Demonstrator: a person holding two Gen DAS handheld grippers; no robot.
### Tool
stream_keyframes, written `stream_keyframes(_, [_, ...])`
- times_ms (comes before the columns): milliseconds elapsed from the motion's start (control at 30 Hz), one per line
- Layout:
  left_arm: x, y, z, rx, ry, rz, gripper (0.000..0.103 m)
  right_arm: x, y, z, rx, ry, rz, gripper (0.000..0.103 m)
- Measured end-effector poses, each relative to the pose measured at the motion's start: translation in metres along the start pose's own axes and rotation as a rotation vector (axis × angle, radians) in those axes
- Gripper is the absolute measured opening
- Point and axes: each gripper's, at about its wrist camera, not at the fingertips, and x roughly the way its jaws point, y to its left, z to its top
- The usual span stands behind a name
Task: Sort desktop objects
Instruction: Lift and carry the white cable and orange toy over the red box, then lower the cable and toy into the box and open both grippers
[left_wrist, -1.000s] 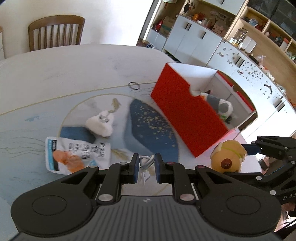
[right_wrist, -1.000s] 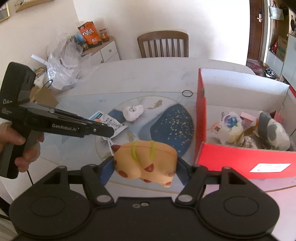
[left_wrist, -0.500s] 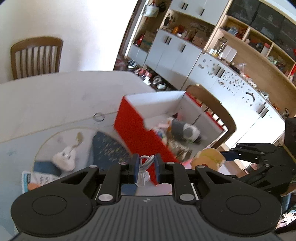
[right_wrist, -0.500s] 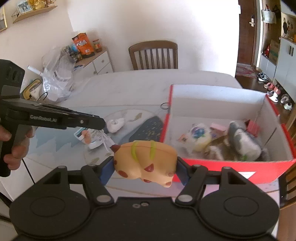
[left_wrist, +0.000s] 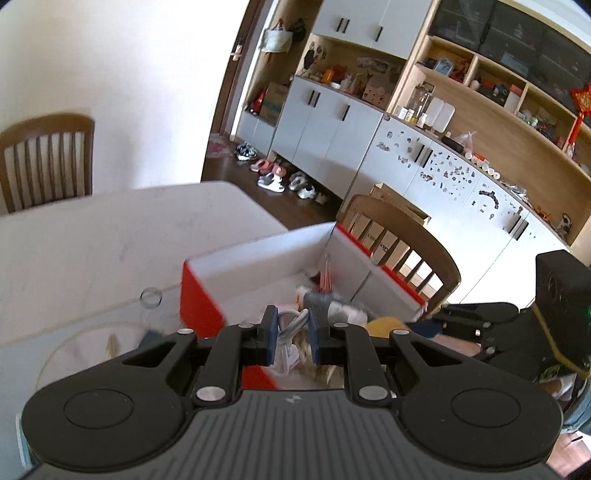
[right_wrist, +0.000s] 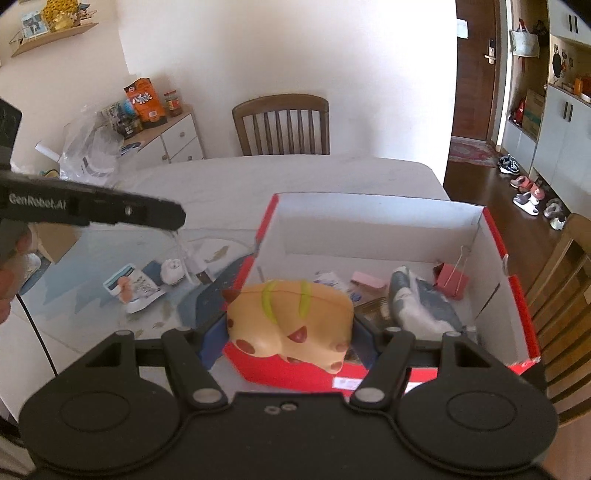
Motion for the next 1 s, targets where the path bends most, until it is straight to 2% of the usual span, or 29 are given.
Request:
stream_keyframes(167, [0.033, -0.012, 0.019, 0.047, -0.002, 0.033, 0.016, 0.009, -0.017, 0.005, 0.009, 0.017, 0.013, 0.069])
stream_keyframes(433, [0.088, -0.018, 0.035, 0.100, 0.047, 0.099, 0.016, 0.034, -0.030, 0.010, -0.019, 0.081, 0.041, 0.069])
stream_keyframes(867, [0.155, -0.009, 0.037, 0.155, 0.160, 0.191, 0.016, 0.089, -0.041, 0.010, 0.009, 0.257, 0.080, 0.069])
stream_keyframes(1000, [0.170, -0.006, 0.035, 0.167, 0.206, 0.208, 0.016, 0.097, -0.037, 0.009, -0.027, 0.284, 0.081, 0.069])
